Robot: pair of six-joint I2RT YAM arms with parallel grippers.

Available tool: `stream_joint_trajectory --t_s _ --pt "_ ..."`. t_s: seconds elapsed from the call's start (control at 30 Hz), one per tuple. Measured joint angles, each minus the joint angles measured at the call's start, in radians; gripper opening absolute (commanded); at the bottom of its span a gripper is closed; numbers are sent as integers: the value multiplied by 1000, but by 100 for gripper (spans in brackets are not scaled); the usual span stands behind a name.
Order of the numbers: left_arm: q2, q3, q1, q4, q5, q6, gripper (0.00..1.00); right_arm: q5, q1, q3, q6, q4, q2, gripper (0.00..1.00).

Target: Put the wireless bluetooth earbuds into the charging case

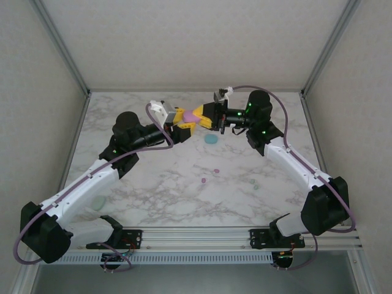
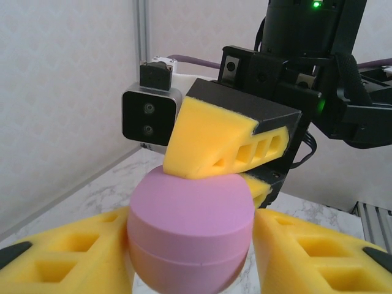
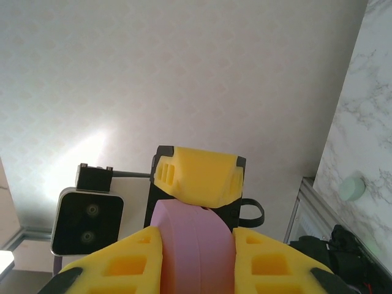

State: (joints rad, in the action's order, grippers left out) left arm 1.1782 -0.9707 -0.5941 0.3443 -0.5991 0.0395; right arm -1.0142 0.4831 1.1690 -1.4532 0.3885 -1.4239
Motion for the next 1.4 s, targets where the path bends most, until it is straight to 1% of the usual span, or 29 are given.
stream_joint_trajectory --t_s 0.1,0.2,0.27,0.37,0.47,0.77,0.97,1.2,1.27,1.4 --pt "0 0 0 4 -1 0 54 1 0 -5 -18 27 1 1" --pt "2 0 -1 4 -1 -3 54 1 0 -8 -33 48 1 1" --pt "4 0 -1 4 -1 -3 53 3 0 -9 -39 56 1 1" --pt "8 0 -1 4 -1 -3 47 9 0 -10 -44 65 1 1" --pt "9 0 -2 4 3 -7 46 11 0 -14 -48 72 1 1" --pt "11 -1 -6 4 5 -11 53 19 2 -23 -55 82 2 2" --pt "13 -1 -7 5 4 -11 54 23 2 -28 -54 84 2 2" --pt "15 -2 -7 19 11 -18 48 23 6 -29 -54 90 2 2" --pt "16 -2 -7 21 12 -19 43 23 6 -29 -54 90 2 2" --pt "18 -2 -7 22 14 -21 43 23 5 -29 -55 94 2 2"
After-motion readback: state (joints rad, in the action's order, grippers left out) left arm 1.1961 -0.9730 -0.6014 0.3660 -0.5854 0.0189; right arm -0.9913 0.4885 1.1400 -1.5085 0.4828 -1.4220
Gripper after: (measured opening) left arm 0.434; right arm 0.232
